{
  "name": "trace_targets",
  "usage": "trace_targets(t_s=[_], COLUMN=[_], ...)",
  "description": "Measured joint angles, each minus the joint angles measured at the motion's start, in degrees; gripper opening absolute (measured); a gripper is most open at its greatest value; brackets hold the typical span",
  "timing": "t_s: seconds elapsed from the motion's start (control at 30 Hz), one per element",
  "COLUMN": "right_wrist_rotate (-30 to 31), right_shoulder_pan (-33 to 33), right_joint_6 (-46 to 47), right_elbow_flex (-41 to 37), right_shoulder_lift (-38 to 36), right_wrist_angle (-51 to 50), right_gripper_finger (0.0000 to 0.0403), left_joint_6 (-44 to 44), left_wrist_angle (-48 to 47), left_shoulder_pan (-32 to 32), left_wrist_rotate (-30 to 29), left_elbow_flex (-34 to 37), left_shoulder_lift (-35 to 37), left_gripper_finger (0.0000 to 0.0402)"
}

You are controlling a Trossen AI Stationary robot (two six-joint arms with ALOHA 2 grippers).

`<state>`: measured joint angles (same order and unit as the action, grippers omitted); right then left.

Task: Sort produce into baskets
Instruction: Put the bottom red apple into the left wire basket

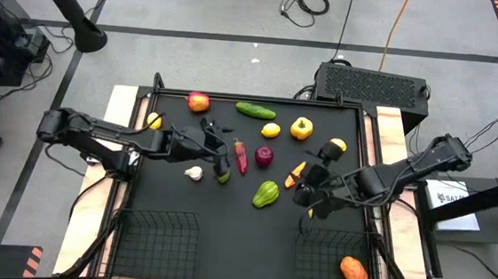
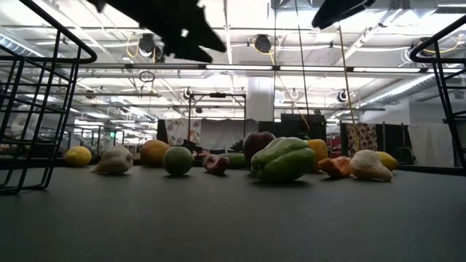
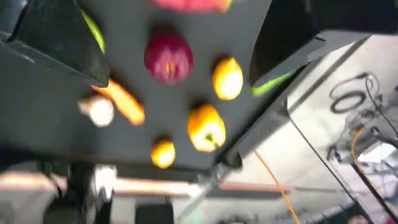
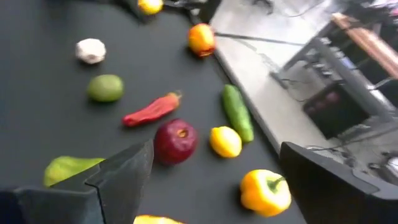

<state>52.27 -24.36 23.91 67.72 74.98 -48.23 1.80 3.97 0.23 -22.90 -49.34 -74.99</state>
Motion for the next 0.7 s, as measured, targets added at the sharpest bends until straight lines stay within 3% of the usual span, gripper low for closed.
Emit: trace_targets(t_s=[0.33,0.5,0.7], right_wrist_rotate=[-1.69,-1.67,-1.66], right_shoulder_pan=[-0.07,-0.07,-0.08], right_joint_6=[-5.29,-6.76,-7.06], right_elbow_flex=[0.00,0.00,0.00], right_shoulder_lift=[0.02,0.02,0.02], right_wrist_angle=[-0.55,-0.50,-0.78], right_gripper_finger=[0.0341,0.0341,0.0341], left_joint_6=[-2.18,-3.55,-4.69], left_wrist_angle=[14.82,15.01,12.79], left_shoulder_pan=[7.68,8.20,8.11], left_wrist_rotate=[12.62,16.91,18.62], left_elbow_flex=[-0.03,-3.64,-10.83], left_shoulder_lift=[-12.18,-18.52,-25.98], left_gripper_finger=[0.0391,0.0386,0.0349])
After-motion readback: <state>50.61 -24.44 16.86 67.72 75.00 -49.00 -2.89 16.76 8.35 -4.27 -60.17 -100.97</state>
